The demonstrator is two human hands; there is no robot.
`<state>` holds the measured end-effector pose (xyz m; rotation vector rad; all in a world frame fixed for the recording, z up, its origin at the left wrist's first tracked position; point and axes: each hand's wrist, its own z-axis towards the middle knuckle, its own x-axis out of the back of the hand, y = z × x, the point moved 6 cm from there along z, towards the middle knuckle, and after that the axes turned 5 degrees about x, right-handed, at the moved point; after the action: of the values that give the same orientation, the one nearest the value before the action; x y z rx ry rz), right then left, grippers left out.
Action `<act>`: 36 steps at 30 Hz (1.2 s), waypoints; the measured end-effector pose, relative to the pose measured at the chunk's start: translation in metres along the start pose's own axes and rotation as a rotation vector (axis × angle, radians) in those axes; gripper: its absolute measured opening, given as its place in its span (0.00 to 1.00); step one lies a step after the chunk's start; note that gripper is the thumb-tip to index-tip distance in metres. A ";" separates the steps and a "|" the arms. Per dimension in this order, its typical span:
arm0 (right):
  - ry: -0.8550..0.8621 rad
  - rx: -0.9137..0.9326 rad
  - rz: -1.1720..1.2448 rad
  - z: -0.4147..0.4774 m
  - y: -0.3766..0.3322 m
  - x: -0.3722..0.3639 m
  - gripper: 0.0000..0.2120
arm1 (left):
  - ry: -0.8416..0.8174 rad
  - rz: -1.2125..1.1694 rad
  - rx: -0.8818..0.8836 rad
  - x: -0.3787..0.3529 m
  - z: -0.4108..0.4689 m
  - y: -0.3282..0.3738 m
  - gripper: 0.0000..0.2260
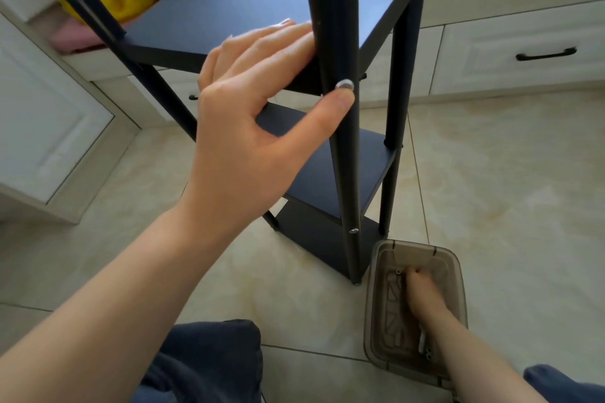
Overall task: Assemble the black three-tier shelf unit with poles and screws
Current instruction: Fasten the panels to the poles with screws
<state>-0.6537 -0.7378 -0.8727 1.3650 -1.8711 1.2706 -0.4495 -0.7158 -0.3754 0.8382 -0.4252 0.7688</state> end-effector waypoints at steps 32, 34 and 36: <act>0.056 0.175 -0.083 0.020 -0.002 0.025 0.14 | 0.026 -0.017 -0.020 -0.003 -0.001 0.000 0.15; 0.067 0.147 -0.061 0.021 -0.001 0.024 0.13 | 0.026 -0.016 -0.018 -0.003 0.000 -0.001 0.15; 0.075 0.155 -0.051 0.024 -0.001 0.025 0.11 | 0.027 -0.017 -0.024 -0.004 0.001 0.000 0.14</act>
<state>-0.6596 -0.7702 -0.8627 1.4129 -1.7070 1.4465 -0.4520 -0.7178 -0.3771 0.8072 -0.4024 0.7570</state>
